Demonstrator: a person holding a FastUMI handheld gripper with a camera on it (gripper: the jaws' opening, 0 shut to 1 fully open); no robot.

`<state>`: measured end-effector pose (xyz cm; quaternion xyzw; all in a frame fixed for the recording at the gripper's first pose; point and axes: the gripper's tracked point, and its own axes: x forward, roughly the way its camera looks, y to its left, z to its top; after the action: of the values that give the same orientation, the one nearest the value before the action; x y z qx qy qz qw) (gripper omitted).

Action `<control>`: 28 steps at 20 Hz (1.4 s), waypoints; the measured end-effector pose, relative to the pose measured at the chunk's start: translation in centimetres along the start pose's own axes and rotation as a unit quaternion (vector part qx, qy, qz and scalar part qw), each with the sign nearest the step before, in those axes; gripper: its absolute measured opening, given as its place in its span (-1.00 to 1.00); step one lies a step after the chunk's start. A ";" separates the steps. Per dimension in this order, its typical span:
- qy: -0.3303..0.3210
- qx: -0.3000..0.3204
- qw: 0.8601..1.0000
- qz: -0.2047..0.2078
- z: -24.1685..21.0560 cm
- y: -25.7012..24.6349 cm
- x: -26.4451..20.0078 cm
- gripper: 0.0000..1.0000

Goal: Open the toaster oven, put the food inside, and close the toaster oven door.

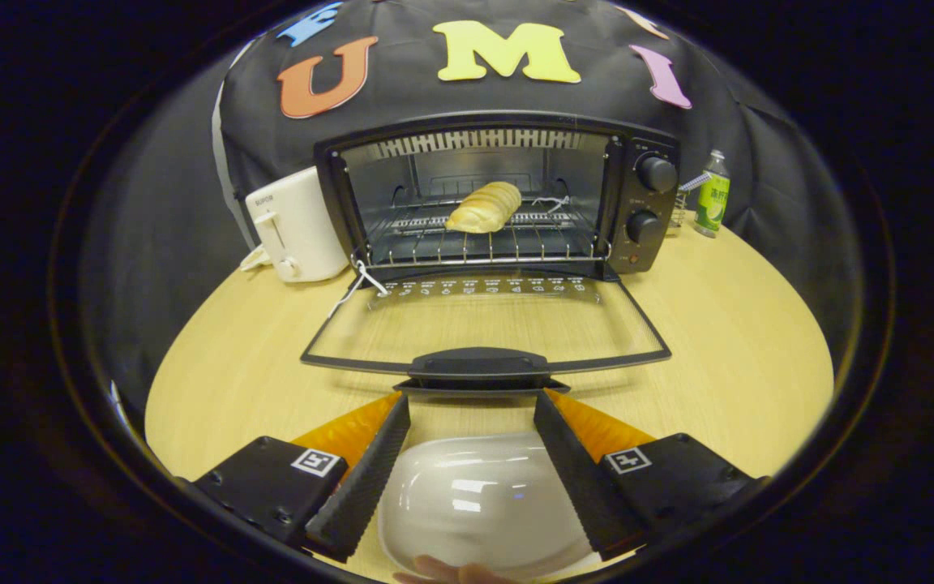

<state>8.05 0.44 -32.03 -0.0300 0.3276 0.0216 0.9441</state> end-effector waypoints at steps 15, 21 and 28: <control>-0.105 0.005 0.994 -0.022 3.3 0.8 -1.8 1.00; -0.179 -0.032 0.983 -0.035 5.1 0.9 -3.4 1.00; -0.236 -0.051 0.970 -0.027 8.6 1.4 -4.7 1.00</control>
<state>9.54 2.38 -22.43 -0.0811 0.0928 0.0191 0.9922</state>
